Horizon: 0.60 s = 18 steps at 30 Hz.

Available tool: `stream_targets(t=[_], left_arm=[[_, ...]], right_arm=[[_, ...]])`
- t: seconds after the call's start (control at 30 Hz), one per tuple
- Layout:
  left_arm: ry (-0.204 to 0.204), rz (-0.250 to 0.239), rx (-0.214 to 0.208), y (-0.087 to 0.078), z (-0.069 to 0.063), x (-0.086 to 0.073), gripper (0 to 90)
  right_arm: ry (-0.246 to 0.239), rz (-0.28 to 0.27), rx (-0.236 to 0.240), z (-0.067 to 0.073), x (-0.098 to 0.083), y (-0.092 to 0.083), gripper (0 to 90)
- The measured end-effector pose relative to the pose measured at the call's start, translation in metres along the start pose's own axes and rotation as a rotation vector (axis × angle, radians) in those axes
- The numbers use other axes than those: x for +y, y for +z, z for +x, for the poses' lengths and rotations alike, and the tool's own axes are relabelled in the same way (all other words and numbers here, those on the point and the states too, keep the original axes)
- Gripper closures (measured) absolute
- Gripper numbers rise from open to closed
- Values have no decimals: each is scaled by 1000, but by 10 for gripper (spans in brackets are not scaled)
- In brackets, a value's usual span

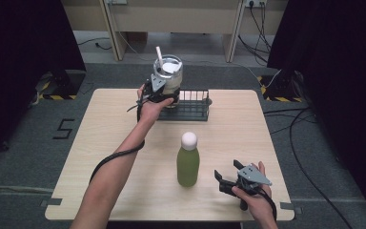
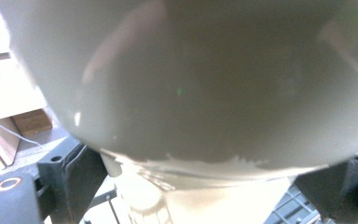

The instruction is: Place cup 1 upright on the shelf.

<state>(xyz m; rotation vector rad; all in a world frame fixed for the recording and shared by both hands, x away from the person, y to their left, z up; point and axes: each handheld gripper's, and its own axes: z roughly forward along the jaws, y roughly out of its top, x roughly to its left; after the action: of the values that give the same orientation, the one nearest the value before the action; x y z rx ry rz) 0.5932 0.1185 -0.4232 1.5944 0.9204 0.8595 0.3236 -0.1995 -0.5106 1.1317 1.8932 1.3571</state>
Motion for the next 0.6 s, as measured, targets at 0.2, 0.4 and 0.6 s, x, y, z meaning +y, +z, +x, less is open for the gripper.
stream_targets(t=[0.2,0.4,0.6], left_arm=[[-15,35,11,3,3,-12,103],[-18,36,11,5,2,-15,102],[-43,27,-1,4,5,-18,100]], right_arm=[[0,2,1,0,0,0,152],[-2,4,1,1,0,1,152],[-2,6,3,1,-1,1,152]])
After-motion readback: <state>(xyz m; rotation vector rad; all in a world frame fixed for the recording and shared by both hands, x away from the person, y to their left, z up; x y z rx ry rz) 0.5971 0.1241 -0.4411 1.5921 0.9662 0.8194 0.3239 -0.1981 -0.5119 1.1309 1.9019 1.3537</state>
